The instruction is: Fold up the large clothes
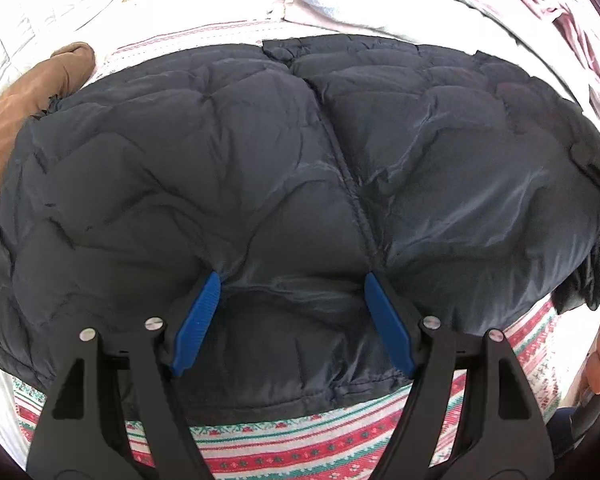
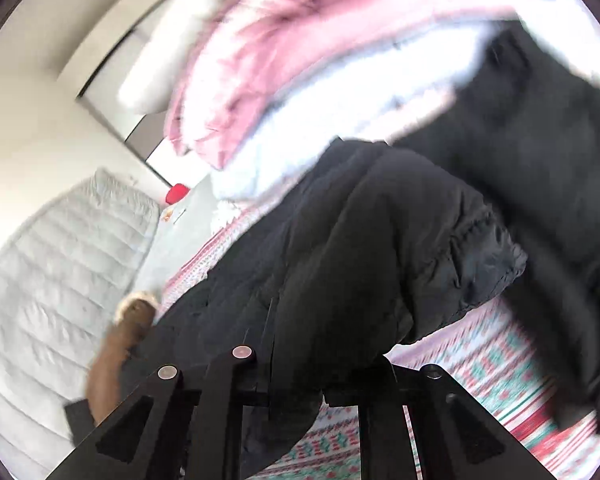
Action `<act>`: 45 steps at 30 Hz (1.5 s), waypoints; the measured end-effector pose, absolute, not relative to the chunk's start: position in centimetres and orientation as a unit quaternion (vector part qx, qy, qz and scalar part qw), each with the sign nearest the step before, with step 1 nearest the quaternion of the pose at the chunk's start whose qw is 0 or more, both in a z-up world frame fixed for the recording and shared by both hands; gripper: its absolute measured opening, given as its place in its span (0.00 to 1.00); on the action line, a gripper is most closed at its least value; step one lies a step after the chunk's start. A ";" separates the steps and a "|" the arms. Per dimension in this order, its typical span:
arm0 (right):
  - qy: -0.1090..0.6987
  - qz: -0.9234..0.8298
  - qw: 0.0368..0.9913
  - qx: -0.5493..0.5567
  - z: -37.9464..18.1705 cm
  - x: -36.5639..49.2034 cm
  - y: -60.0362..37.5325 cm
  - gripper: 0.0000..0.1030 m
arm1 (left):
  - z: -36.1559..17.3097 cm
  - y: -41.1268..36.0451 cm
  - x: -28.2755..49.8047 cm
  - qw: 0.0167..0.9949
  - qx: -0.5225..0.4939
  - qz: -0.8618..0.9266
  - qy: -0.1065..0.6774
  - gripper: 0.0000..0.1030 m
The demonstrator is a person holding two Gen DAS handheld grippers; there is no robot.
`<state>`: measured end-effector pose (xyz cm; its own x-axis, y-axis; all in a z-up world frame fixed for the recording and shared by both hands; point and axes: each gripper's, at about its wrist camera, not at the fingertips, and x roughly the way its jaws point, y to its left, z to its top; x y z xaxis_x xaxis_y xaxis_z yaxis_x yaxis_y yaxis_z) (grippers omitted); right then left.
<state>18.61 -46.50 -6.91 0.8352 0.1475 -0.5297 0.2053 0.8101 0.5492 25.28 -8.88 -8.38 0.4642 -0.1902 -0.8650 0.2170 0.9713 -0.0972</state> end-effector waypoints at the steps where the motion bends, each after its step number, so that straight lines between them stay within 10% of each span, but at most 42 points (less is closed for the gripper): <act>1: 0.279 -0.021 0.915 0.291 -6.3 18.2 -46.1 0.13 | -8.1 -8.9 25.1 0.856 0.014 -0.123 0.502 0.74; 28: 0.245 0.018 0.942 0.229 -2.2 15.3 -45.3 0.13 | -9.7 -18.3 30.0 0.857 0.188 -0.103 0.469 0.64; 45: 0.245 0.001 0.931 0.270 -2.4 15.6 -47.0 0.13 | -3.5 -5.5 25.9 0.861 0.058 -0.131 0.489 0.65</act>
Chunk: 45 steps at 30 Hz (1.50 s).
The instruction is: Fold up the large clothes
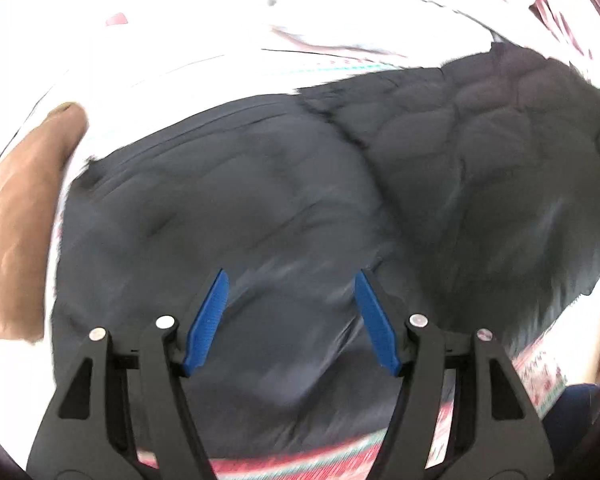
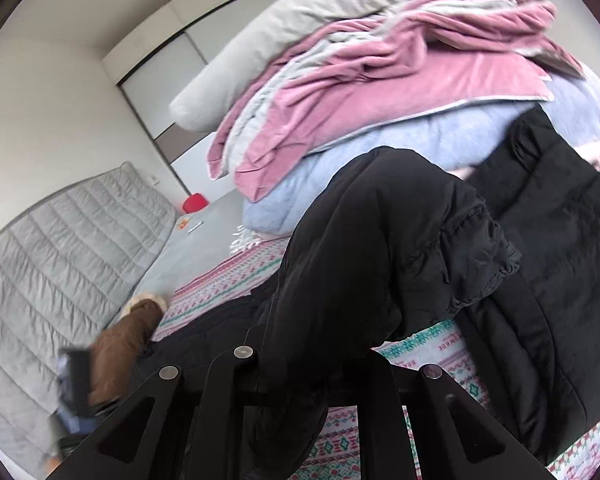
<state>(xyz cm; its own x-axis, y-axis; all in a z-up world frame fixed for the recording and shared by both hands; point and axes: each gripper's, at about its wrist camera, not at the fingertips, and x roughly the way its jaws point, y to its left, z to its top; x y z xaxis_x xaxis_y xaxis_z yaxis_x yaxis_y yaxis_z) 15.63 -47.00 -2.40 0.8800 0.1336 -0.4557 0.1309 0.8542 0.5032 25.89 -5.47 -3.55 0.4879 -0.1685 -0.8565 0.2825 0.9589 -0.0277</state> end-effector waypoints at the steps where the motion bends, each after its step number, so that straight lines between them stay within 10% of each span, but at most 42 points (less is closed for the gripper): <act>1: 0.247 -0.002 0.929 0.278 -2.6 15.7 -47.3 0.13 | -3.4 -4.0 25.5 0.861 0.044 -0.125 0.492 0.65; 11: 0.247 -0.026 0.931 0.267 -2.4 15.4 -46.7 0.13 | -4.4 12.2 22.6 0.870 -0.142 0.015 0.472 0.65; 25: 0.218 -0.056 0.962 0.153 -0.4 14.7 -41.6 0.13 | -6.2 11.9 21.7 0.846 -0.147 -0.044 0.511 0.65; 45: 0.103 0.068 0.932 -0.340 -6.1 13.7 -8.8 0.14 | -3.9 23.4 19.3 0.843 -0.298 0.026 0.446 0.65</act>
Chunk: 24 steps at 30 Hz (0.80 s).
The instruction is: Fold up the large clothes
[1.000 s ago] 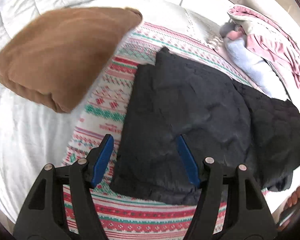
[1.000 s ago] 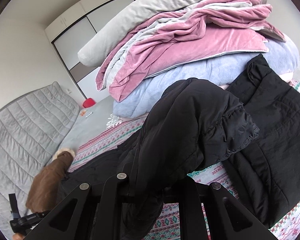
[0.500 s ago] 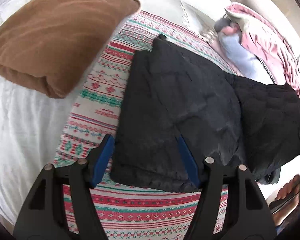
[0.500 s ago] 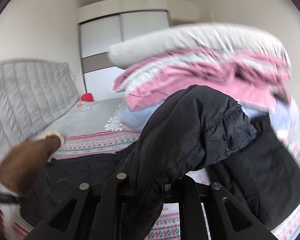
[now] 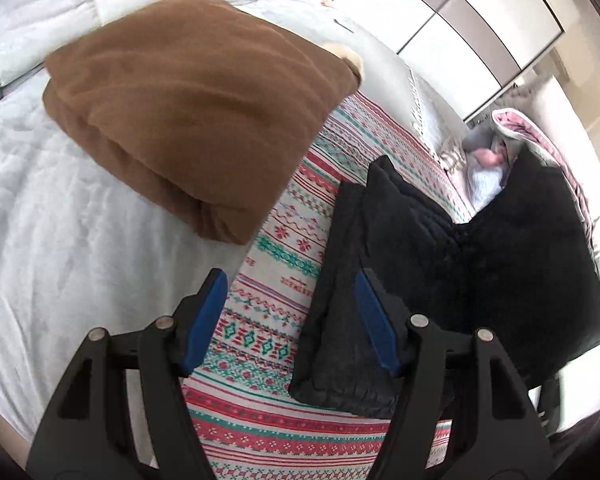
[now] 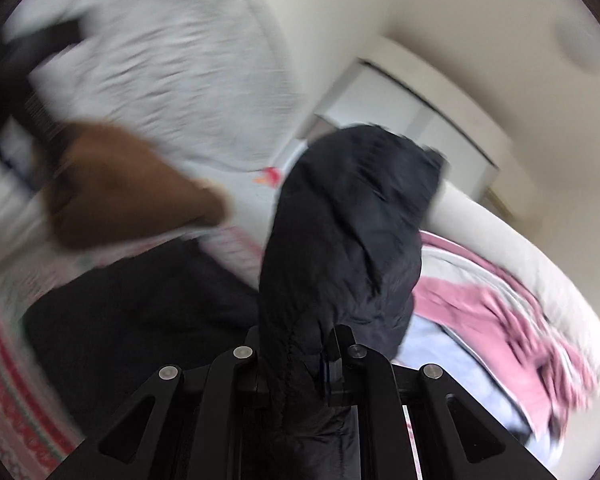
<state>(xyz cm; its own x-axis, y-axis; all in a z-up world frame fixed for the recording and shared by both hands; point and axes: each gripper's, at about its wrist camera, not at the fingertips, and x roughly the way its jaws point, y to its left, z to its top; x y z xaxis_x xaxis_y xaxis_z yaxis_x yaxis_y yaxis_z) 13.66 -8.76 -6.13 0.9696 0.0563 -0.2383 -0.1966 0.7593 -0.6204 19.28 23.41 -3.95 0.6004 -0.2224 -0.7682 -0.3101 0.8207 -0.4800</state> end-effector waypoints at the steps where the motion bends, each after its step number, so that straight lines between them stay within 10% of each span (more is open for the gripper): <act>1: 0.108 0.089 0.923 -0.358 -7.2 13.7 -7.7 0.14 | -3.9 23.6 19.2 0.843 -0.302 0.027 0.445 0.65; 10: 0.152 0.174 0.869 -0.438 -14.0 13.1 -3.6 0.34 | -4.3 24.8 19.5 0.836 -0.322 0.018 0.443 0.65; 24: 0.249 0.341 0.891 -0.170 -2.1 12.8 -16.6 0.69 | -2.9 18.6 20.5 0.862 -0.271 -0.039 0.426 0.65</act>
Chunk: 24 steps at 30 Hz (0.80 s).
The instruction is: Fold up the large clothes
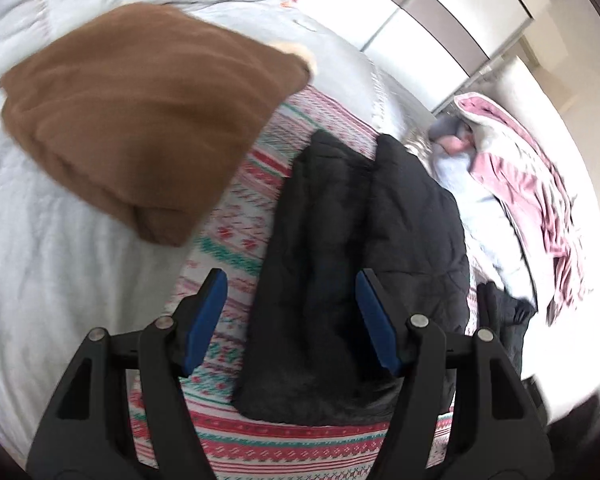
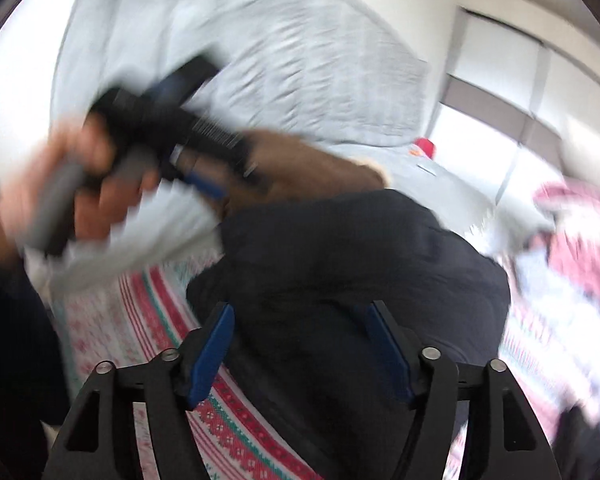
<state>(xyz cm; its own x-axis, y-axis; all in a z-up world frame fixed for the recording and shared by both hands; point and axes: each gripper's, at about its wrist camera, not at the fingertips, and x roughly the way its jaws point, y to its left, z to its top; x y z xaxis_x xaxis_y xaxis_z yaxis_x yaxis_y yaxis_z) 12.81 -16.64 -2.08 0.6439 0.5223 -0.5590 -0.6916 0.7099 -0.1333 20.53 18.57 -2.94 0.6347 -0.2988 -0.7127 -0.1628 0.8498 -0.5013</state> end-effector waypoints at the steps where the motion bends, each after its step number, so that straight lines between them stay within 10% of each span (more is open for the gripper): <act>1: 0.261 0.336 0.895 -0.133 -1.7 13.9 -18.5 0.69 | -2.7 18.0 20.7 0.865 -0.265 -0.045 0.424 0.65; 8: 0.378 0.248 0.888 0.080 -4.2 20.7 -26.8 0.66 | -2.0 13.7 22.1 0.879 -0.224 -0.060 0.416 0.65; 24: 0.449 0.304 0.836 -0.083 -12.8 19.0 -19.3 0.60 | 0.5 10.1 23.4 0.904 -0.200 -0.074 0.371 0.65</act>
<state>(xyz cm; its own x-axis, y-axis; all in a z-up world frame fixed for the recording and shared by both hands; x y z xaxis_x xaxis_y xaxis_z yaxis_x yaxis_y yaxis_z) 19.03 -19.29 -12.82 0.4117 0.4331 -0.8018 -0.5827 0.8016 0.1338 23.40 10.13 0.47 0.7132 -0.2820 -0.6417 -0.0151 0.9091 -0.4163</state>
